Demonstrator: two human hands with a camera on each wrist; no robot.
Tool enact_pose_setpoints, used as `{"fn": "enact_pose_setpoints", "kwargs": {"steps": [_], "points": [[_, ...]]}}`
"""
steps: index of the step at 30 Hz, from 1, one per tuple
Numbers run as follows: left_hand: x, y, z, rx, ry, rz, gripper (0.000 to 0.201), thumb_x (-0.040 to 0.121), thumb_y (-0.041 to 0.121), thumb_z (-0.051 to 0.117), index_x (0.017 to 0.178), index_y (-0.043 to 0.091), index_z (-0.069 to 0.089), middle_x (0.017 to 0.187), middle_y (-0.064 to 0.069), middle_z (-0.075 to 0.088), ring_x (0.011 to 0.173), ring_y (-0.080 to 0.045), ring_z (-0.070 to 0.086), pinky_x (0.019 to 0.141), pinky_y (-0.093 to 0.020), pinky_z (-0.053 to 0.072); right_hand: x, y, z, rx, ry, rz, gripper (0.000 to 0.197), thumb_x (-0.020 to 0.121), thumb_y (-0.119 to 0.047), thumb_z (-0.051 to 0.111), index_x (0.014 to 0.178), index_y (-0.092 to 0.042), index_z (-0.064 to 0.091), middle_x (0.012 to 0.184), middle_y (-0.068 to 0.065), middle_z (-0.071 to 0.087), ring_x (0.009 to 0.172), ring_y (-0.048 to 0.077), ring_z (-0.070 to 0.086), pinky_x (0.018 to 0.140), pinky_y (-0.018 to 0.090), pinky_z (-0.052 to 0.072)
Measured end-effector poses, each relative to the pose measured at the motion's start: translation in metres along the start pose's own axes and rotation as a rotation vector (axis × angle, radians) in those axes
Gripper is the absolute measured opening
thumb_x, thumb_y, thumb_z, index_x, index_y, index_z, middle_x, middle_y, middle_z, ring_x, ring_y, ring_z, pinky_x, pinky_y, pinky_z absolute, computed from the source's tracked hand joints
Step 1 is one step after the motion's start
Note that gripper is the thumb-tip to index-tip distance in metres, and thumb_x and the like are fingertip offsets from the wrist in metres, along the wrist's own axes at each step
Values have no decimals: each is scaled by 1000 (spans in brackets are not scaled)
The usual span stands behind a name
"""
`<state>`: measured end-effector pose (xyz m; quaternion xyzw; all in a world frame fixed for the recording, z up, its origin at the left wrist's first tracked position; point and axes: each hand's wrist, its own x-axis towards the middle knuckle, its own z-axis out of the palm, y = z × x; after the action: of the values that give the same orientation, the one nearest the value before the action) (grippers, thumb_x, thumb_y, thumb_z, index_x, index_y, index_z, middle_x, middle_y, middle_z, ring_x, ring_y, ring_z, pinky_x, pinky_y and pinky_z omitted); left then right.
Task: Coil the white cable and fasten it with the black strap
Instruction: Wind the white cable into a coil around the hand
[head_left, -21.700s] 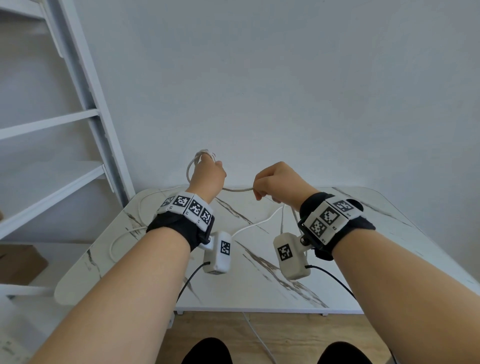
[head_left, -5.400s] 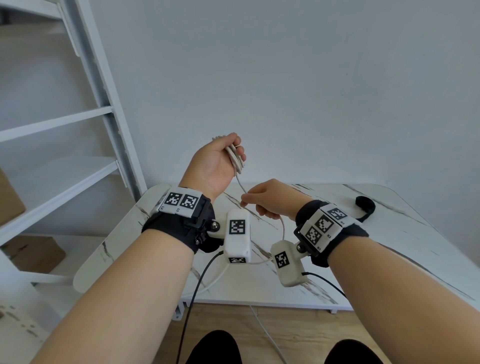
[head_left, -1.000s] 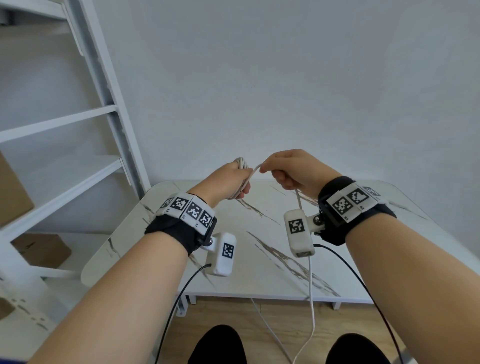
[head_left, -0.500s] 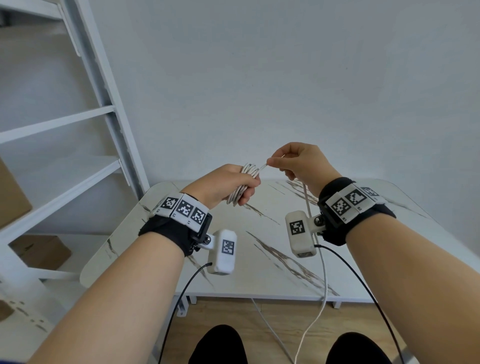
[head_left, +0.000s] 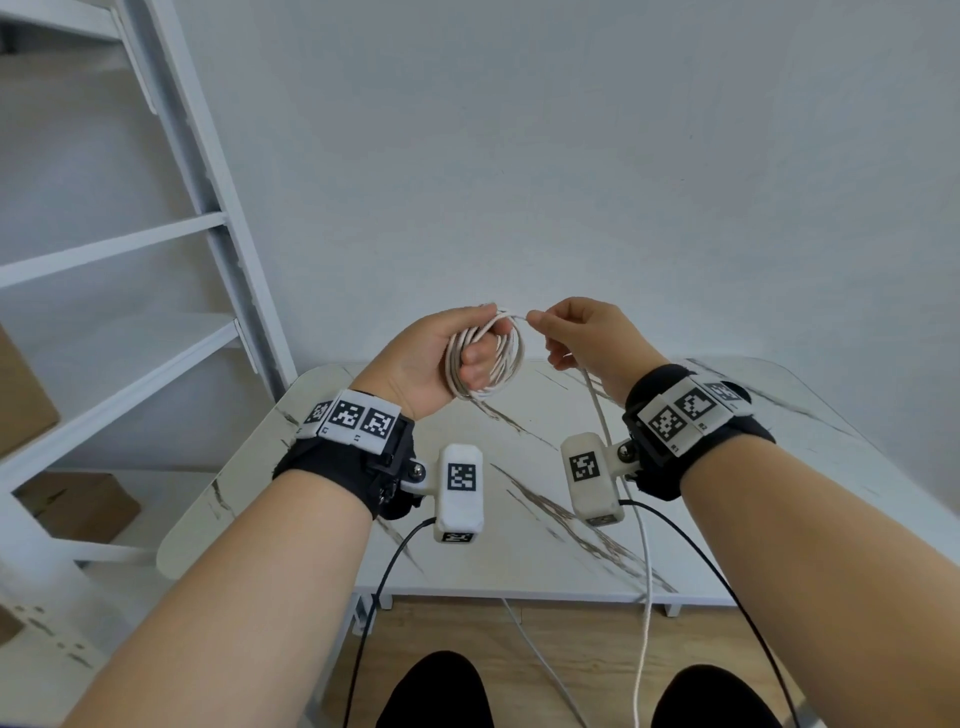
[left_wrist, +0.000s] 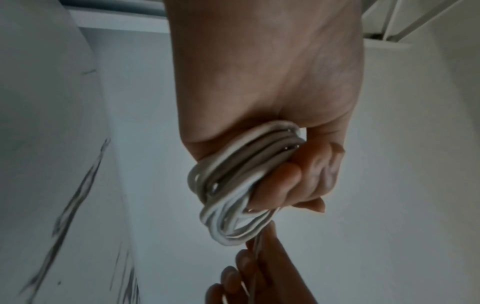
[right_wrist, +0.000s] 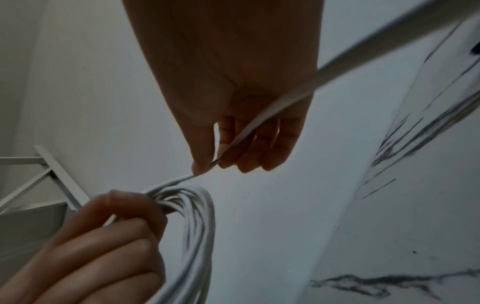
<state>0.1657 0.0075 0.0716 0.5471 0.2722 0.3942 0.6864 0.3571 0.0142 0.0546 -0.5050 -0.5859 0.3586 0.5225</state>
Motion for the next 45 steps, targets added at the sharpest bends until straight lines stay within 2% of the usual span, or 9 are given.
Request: {"fn": "enact_pose_setpoints", "kwargs": {"steps": [8, 14, 18, 25, 33, 37, 40, 43, 45], "points": [[3, 5, 6, -381, 28, 45, 27, 95, 19, 38, 94, 1, 57, 61, -3, 45, 51, -17, 42, 52, -27, 40, -6, 2, 9, -44, -126, 161, 23, 99, -21, 53, 98, -3, 67, 77, 6, 63, 58, 17, 60, 66, 30, 58], [6, 10, 11, -426, 88, 113, 19, 96, 12, 39, 103, 2, 53, 75, -4, 53, 63, -18, 51, 68, -30, 44, -14, 7, 16, -106, -231, 289, 25, 99, -16, 52, 106, 2, 68, 79, 11, 64, 61, 21, 62, 67, 35, 61], [11, 9, 13, -336, 148, 160, 13, 98, 10, 41, 103, 3, 51, 80, -3, 58, 65, -17, 57, 69, -29, 50, -21, 3, 22, -169, -309, 318, 25, 99, -19, 53, 103, -1, 70, 76, 11, 63, 57, 19, 60, 55, 28, 57], [21, 4, 10, -158, 329, 195, 7, 99, 11, 49, 101, 5, 52, 79, -4, 59, 65, -17, 60, 70, -30, 53, -21, -10, 31, -241, -416, 263, 31, 98, -24, 54, 96, 1, 72, 65, 6, 60, 46, 14, 53, 54, 28, 50], [21, 0, 5, 284, 502, 220, 11, 96, 7, 46, 89, 15, 49, 78, -4, 56, 64, -17, 57, 70, -29, 49, -26, -14, 28, -271, -516, 234, 24, 93, -24, 63, 85, -4, 73, 61, 4, 57, 45, 14, 48, 50, 25, 46], [20, -4, -4, 429, 548, 194, 13, 93, 4, 47, 90, 16, 48, 93, -7, 56, 69, -19, 56, 61, -21, 50, -26, -19, 25, -276, -529, 219, 25, 91, -27, 65, 75, -8, 69, 59, 3, 53, 44, 14, 44, 45, 24, 41], [20, -6, -8, 505, 551, 158, 11, 90, 4, 49, 92, 15, 49, 99, -8, 55, 70, -19, 57, 66, -25, 51, -25, -24, 22, -286, -514, 195, 26, 90, -30, 66, 72, -11, 66, 54, 1, 48, 44, 13, 38, 44, 22, 35], [21, -7, -10, 575, 549, 129, 11, 89, 2, 51, 96, 11, 49, 108, -3, 54, 71, -16, 57, 74, -30, 55, -21, -27, 18, -230, -485, 159, 23, 89, -29, 68, 77, -9, 66, 54, 0, 45, 44, 13, 34, 43, 22, 31], [21, -7, -14, 651, 554, 114, 11, 90, 2, 51, 98, 9, 49, 114, -1, 52, 71, -16, 57, 72, -29, 54, -18, -29, 13, -163, -456, 129, 15, 89, -21, 69, 87, -6, 66, 52, -2, 44, 44, 13, 32, 42, 21, 28]]}}
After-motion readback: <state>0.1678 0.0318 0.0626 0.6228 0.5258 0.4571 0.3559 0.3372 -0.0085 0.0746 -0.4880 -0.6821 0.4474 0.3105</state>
